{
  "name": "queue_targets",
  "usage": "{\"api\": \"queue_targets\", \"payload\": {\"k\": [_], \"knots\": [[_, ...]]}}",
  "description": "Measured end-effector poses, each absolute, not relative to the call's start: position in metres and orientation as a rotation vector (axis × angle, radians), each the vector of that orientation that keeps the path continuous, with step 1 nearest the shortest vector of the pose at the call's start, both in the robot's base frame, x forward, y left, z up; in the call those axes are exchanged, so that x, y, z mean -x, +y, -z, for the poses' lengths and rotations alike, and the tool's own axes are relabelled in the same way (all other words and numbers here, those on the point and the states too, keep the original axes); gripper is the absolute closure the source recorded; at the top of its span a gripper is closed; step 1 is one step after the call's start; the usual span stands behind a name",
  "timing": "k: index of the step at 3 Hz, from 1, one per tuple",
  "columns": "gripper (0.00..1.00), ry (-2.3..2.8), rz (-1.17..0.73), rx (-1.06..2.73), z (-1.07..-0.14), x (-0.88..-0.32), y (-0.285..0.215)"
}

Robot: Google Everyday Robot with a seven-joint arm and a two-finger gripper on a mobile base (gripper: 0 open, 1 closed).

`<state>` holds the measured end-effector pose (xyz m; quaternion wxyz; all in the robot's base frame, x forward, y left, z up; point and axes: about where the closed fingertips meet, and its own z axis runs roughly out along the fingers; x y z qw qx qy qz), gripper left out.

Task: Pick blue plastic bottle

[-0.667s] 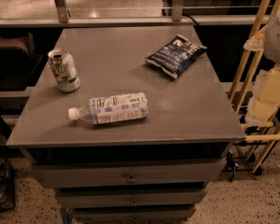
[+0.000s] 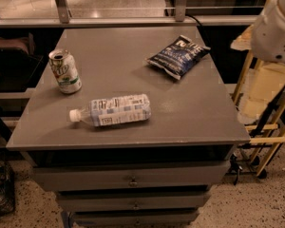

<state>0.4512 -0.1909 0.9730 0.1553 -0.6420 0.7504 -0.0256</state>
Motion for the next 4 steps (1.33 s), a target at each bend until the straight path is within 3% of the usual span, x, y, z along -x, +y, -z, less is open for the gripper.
{"api": "queue_targets", "payload": {"k": [2, 4], "knots": [[0.0, 1.793, -0.027, 2.256, -0.941, -0.485, -0.049], [0.0, 1.759, -0.054, 2.275, -0.918, -0.492, -0.024]]}}
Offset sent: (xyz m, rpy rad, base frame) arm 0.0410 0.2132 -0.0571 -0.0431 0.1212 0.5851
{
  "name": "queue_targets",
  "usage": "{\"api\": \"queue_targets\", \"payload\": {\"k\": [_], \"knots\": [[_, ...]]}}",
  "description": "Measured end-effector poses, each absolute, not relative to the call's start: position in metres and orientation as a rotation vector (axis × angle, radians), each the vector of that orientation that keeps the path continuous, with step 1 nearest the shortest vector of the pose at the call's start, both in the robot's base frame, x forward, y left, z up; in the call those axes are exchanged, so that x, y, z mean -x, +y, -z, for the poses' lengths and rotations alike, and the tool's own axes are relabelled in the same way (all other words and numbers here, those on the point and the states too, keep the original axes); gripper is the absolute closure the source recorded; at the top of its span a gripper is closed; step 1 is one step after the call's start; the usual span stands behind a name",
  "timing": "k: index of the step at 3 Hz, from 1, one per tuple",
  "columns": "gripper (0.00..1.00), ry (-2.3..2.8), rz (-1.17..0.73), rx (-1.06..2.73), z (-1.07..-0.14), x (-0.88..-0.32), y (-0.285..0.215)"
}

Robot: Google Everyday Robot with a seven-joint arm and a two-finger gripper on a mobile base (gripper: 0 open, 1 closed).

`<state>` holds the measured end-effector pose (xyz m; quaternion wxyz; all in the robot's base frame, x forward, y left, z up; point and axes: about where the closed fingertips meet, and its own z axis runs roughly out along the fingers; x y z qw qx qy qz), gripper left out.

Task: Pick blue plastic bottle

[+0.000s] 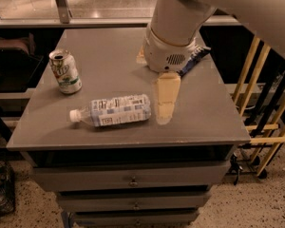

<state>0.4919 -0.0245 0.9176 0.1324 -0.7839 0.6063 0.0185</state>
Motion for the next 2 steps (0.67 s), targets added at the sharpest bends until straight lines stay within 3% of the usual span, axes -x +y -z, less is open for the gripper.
{"api": "queue_targets", "payload": {"k": [2], "knots": [[0.0, 1.704, -0.101, 2.292, -0.877, -0.502, 0.009]]}}
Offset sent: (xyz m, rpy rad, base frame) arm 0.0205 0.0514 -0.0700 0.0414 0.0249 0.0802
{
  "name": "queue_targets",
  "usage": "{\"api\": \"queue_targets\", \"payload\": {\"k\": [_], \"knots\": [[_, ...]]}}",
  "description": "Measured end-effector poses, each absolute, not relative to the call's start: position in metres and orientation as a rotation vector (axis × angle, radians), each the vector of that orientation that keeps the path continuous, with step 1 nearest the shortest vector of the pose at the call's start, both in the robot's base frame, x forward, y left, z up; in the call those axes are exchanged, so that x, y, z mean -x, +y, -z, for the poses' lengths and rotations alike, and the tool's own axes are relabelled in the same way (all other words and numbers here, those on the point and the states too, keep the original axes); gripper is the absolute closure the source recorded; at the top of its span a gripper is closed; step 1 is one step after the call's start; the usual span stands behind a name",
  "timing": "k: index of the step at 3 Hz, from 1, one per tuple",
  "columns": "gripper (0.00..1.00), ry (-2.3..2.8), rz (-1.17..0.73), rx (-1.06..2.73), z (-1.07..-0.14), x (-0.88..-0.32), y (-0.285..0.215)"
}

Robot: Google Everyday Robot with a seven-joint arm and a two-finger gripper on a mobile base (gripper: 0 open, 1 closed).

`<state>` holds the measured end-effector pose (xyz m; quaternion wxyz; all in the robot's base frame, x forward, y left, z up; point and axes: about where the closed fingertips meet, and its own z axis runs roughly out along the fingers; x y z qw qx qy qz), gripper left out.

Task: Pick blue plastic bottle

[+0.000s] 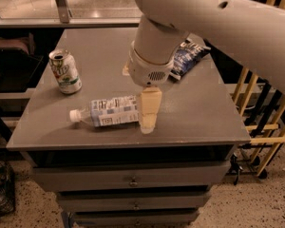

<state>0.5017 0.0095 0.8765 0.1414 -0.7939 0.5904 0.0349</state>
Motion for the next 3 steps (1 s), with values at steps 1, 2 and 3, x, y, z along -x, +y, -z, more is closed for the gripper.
{"api": "queue_targets", "payload": {"k": [1, 2, 3], "knots": [[0.0, 1.673, -0.124, 2.323, -0.855, -0.512, 0.023], [0.18, 1.643, -0.124, 2.347, -0.842, -0.521, 0.033], [0.41, 1.626, -0.12, 2.348, -0.837, -0.528, 0.038]]}}
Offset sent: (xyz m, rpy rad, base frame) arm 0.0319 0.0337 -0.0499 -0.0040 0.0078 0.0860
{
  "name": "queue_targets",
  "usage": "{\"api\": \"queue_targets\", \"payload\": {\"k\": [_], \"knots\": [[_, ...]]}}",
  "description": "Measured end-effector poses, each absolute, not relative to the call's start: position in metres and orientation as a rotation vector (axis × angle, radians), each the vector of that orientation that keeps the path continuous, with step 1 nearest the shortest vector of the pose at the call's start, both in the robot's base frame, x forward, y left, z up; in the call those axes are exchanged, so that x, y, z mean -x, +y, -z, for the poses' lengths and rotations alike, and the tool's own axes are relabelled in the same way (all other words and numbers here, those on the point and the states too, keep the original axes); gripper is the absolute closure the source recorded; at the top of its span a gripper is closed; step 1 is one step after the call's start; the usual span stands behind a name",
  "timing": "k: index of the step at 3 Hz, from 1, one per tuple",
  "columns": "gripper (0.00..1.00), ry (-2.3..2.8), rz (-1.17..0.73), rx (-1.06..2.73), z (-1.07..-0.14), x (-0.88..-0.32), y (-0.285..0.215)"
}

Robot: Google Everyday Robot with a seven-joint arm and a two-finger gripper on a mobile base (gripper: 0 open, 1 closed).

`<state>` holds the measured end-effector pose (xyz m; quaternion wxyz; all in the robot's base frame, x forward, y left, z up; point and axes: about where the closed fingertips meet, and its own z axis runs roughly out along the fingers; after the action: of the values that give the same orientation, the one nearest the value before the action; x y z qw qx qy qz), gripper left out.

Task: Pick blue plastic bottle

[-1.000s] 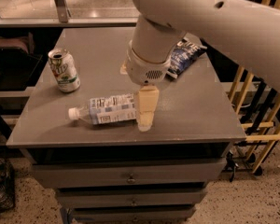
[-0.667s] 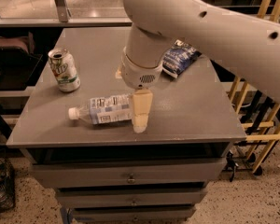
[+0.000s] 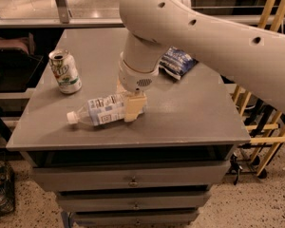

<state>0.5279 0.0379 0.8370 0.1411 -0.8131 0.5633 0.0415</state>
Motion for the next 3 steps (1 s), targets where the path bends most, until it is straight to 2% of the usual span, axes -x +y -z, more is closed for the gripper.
{"api": "queue_targets", "payload": {"k": [2, 3], "knots": [[0.87, 1.574, -0.141, 2.25, -0.863, -0.541, 0.035], [1.0, 1.521, -0.167, 2.186, -0.894, -0.551, 0.029]]}}
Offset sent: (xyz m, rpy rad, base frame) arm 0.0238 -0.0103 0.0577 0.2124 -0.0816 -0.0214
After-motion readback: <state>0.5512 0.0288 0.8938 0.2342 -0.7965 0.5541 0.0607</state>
